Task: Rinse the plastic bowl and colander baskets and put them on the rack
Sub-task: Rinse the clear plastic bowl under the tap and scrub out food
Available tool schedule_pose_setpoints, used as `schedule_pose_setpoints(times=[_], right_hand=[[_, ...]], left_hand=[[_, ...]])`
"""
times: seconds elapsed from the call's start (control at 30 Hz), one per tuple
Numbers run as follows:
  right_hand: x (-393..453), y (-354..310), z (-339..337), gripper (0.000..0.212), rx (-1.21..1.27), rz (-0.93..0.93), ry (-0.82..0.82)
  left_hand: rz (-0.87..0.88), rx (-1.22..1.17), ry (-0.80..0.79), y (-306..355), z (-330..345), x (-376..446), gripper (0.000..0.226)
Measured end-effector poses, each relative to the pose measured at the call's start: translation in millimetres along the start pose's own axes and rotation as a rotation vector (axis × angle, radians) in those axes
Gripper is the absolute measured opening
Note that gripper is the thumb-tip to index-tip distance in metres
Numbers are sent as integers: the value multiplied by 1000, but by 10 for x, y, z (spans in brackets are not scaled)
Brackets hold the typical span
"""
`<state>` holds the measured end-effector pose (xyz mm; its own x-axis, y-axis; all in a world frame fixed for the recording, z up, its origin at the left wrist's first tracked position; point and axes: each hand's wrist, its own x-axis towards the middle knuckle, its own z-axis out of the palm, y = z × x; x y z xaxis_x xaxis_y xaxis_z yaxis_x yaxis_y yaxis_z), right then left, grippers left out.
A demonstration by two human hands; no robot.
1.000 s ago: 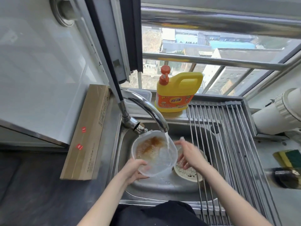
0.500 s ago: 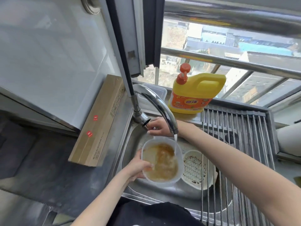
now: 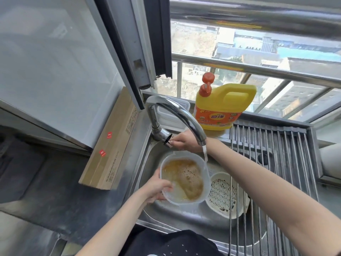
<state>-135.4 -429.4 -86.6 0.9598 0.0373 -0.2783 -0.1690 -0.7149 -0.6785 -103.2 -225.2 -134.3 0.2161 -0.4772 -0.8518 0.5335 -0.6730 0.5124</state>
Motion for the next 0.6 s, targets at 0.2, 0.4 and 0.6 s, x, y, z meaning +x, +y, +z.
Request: schedule_pose_setpoints(times=[0.2, 0.4, 0.6], right_hand=[[-64, -6, 38, 36, 39, -45, 88], [-484, 192, -65, 40, 403, 192, 140], [-1256, 335, 46, 29, 427, 479, 128]], left_hand=[[-5, -15, -22, -17, -24, 31, 80], [10, 21, -17, -4, -87, 33, 76], [25, 42, -22, 21, -50, 83, 73]])
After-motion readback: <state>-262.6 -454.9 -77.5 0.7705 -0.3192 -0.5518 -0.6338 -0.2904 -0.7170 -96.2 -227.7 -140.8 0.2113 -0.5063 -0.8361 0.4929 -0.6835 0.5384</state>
